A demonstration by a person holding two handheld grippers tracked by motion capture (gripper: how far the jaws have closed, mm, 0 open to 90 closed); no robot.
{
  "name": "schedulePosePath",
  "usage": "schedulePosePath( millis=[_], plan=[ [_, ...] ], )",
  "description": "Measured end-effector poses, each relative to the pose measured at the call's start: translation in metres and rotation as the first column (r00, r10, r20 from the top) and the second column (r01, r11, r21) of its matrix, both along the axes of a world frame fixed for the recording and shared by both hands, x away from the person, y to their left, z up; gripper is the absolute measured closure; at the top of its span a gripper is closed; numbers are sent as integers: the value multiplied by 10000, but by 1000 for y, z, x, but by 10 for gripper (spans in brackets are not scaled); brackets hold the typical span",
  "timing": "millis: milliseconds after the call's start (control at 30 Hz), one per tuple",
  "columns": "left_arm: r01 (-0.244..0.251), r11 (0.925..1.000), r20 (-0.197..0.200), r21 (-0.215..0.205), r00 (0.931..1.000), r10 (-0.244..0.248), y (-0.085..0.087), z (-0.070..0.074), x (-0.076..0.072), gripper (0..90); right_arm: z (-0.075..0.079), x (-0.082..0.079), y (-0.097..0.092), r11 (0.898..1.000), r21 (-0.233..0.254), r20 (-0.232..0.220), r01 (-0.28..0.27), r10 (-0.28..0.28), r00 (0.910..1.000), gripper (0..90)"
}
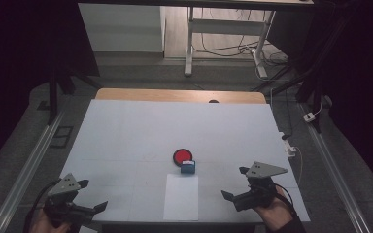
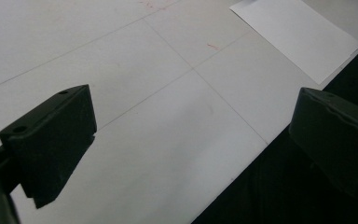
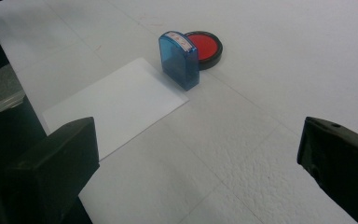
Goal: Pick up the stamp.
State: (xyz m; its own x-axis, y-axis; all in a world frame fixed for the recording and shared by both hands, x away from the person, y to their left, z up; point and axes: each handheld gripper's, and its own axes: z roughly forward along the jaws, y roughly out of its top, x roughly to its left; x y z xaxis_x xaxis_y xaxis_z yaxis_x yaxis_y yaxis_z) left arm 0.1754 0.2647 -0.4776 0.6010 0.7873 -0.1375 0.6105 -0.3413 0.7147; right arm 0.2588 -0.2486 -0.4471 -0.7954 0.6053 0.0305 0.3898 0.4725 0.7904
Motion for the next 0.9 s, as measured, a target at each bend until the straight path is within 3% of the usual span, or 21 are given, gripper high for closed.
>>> schedulePosePath(
  millis=[400,900],
  plan=[
    [1,9998,-7,174,10000,-1,-2,0,0,9,1,10,19,9993,-87,-200,-365,363,9991,0],
    [-10,9997,-58,255,10000,11,-2,-1,1,8,-2,25,40,9958,-561,-306,-726,710,9970,0]
  ],
)
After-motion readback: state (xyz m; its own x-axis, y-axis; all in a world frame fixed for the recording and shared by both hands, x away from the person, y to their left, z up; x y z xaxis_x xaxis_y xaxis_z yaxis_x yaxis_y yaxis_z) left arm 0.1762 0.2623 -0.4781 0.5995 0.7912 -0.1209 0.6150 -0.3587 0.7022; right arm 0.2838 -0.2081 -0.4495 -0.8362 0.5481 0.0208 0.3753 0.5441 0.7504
